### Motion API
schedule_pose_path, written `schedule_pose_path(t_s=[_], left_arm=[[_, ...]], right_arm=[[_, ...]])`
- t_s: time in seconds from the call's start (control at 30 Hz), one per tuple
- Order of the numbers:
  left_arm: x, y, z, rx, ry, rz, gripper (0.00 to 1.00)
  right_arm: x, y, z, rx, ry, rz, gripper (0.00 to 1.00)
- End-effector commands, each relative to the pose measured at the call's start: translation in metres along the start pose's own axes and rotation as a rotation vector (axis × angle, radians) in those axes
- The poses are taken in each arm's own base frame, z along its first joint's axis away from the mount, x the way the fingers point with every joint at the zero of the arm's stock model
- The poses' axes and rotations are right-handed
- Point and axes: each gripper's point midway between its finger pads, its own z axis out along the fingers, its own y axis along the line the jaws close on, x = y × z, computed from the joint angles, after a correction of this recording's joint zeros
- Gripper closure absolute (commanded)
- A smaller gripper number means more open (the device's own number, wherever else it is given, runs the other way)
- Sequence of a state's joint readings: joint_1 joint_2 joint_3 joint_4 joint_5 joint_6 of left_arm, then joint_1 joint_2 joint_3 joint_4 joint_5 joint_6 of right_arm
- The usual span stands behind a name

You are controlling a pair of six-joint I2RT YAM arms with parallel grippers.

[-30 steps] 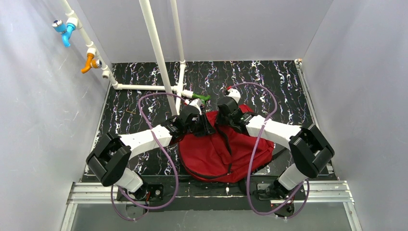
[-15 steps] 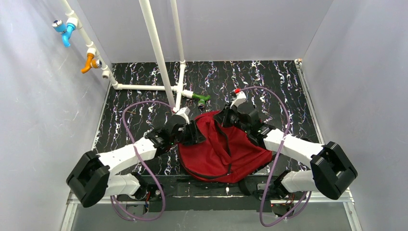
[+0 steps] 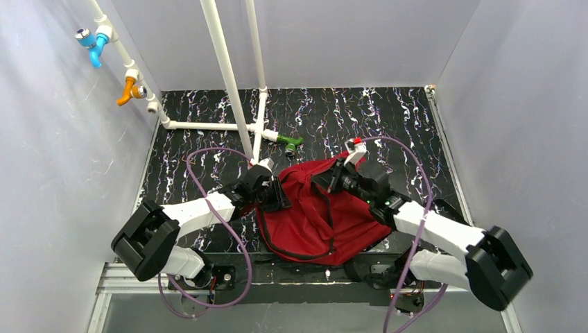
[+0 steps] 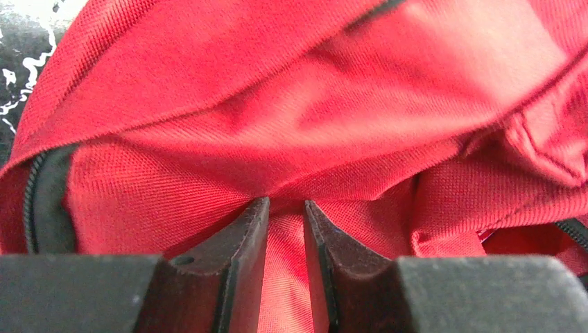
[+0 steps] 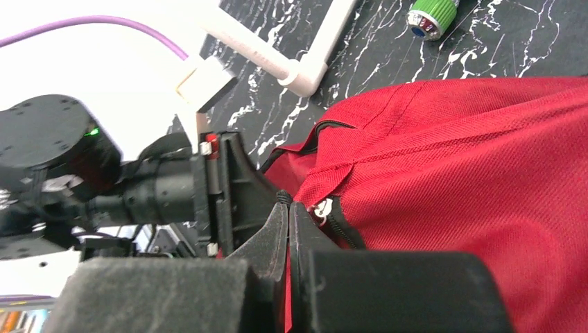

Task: Pack the student bag
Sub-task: Zip the student bag at the center of the board.

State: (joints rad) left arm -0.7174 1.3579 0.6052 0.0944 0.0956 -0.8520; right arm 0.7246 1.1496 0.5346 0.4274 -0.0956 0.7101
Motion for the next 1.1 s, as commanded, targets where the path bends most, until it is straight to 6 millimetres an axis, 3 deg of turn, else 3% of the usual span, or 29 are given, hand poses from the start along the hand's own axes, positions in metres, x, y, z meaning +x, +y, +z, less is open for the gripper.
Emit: schedule_pose_path(t_s=[0.0,0.07,0.17,0.27,0.37,0.47,0.57,0.73,0.87,0.97,1.07], left_arm=[[-0.003,0.015,0.006,-0.045,-0.036,0.005,0.75],[0.0,0.016,0.008,-0.035,-0.035,-0.002,0.75],[0.001,0.014,0.011,-0.025,-0.019,-0.005,0.75],[0.001,0.002,0.011,0.024,-0.003,0.003,0.72],[-0.002,-0.026,0.004,0.153,0.006,0.042,0.64],[-0.01,-0.063,-0.013,0.31,0.011,0.093,0.59],[-0.022,-0.09,-0.037,0.412,-0.031,0.16,0.59],[-0.047,-0.127,-0.07,0.506,-0.106,0.281,0.6],[-0.06,-0.132,-0.059,0.424,-0.054,0.361,0.57],[-0.055,-0.134,-0.046,0.399,0.087,0.443,0.77],[-0.048,-0.141,-0.042,0.479,0.158,0.523,0.77]], right_arm=[[-0.005,0.026,-0.033,-0.085,-0.032,0.109,0.99],[0.001,0.019,-0.045,-0.064,-0.039,0.111,0.99],[0.021,-0.007,-0.06,0.031,-0.006,0.074,0.99],[0.029,-0.011,-0.065,0.028,0.013,0.048,0.99],[0.026,0.0,-0.058,-0.016,0.04,-0.004,0.99],[0.01,0.013,-0.05,-0.054,0.017,-0.05,0.99],[-0.003,0.021,-0.043,-0.062,0.014,-0.089,0.99],[-0.005,0.021,-0.04,-0.059,0.017,-0.097,0.99],[-0.006,0.018,-0.045,-0.046,0.002,-0.097,0.99],[-0.008,0.017,-0.05,-0.042,-0.011,-0.104,0.99],[-0.005,0.014,-0.052,-0.03,-0.003,-0.112,0.99]])
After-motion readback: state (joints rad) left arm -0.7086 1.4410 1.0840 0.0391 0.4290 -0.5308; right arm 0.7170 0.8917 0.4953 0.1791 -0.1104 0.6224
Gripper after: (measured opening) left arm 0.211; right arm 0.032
